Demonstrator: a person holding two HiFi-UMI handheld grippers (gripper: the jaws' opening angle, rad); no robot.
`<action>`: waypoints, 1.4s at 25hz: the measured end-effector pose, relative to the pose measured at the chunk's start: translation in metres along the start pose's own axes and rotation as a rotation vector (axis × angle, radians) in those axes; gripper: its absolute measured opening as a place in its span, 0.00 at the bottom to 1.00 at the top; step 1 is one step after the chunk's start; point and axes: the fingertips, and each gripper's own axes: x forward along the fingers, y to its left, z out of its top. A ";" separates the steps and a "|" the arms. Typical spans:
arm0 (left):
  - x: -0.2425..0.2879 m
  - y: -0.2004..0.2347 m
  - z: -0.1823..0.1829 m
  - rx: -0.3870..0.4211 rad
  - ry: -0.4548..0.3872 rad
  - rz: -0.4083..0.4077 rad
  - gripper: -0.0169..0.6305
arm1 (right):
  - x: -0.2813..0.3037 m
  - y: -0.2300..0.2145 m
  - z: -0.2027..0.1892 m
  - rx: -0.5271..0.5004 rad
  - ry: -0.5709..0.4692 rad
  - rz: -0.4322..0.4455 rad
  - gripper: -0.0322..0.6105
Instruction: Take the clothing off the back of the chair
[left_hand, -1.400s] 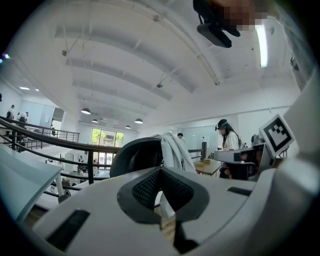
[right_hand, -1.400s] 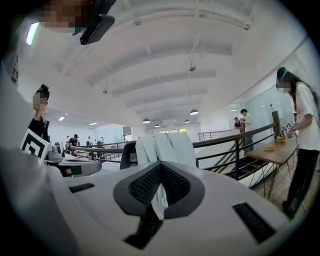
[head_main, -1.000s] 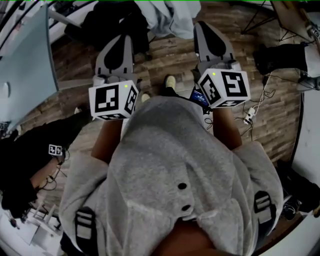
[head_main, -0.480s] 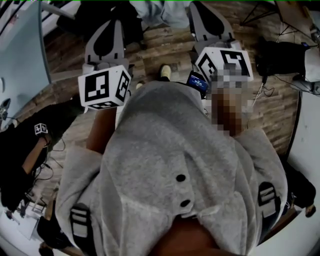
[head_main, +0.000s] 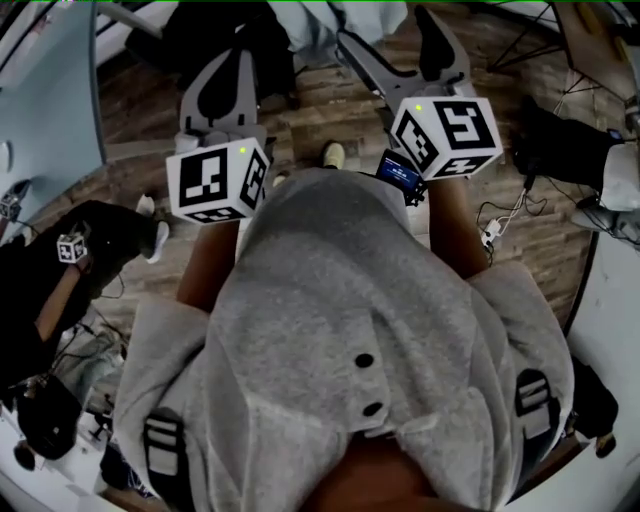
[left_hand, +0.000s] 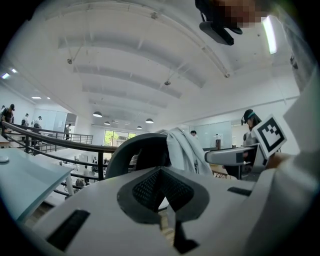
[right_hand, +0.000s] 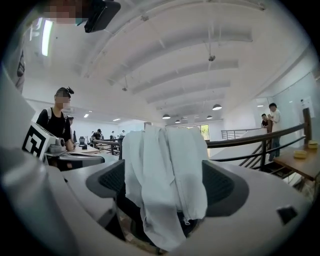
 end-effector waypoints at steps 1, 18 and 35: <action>0.000 0.002 0.000 -0.002 -0.001 0.007 0.04 | 0.005 0.003 -0.001 0.000 0.009 0.018 0.82; -0.033 0.036 0.003 -0.018 -0.017 0.164 0.04 | 0.082 0.007 -0.002 -0.055 0.115 0.078 0.96; -0.081 0.105 -0.013 -0.088 -0.010 0.257 0.04 | 0.070 -0.006 0.021 -0.008 0.189 0.035 0.14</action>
